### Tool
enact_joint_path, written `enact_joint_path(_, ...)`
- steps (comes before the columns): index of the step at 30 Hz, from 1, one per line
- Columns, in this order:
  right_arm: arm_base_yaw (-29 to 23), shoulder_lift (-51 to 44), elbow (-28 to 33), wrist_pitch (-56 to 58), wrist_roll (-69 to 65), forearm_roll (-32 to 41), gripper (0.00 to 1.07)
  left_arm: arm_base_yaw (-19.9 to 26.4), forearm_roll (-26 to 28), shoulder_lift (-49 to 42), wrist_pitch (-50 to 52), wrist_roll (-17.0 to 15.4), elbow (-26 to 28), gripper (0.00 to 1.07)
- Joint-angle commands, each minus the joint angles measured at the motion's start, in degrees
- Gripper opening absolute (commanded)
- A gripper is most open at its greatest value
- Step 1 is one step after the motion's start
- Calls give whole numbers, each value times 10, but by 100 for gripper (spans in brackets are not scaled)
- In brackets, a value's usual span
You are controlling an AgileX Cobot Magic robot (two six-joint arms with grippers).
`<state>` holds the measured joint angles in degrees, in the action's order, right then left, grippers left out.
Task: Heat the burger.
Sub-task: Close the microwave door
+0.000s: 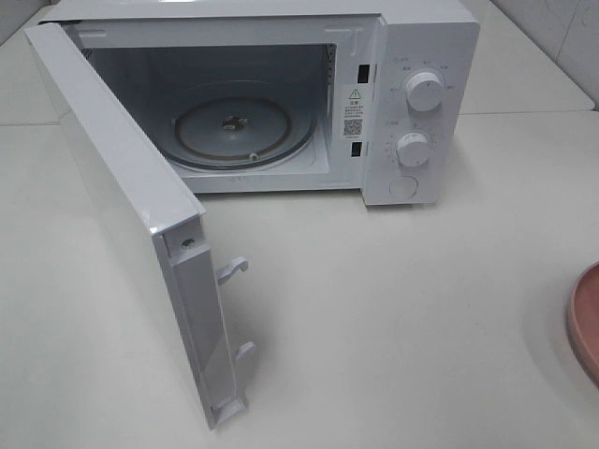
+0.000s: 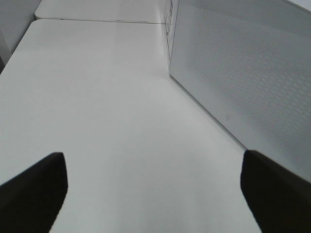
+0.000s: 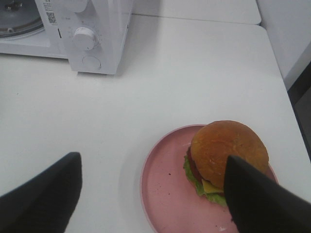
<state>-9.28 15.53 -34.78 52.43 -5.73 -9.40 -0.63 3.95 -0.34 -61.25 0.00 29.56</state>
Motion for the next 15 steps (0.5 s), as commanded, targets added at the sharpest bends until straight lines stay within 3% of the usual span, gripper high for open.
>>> enact_joint_path(1, 26, -74, 29, 3, 5, 13, 76, 1, -1, -3, 0, 0, 0, 88)
enact_joint_path(8, 59, -156, 58, 17, -5, 12, 76, 1, -1, -3, 0, 0, 0, 88)
enact_joint_path(15, 73, -174, 68, 28, -2, 13, 76, 1, -1, -3, 0, 0, 0, 88)
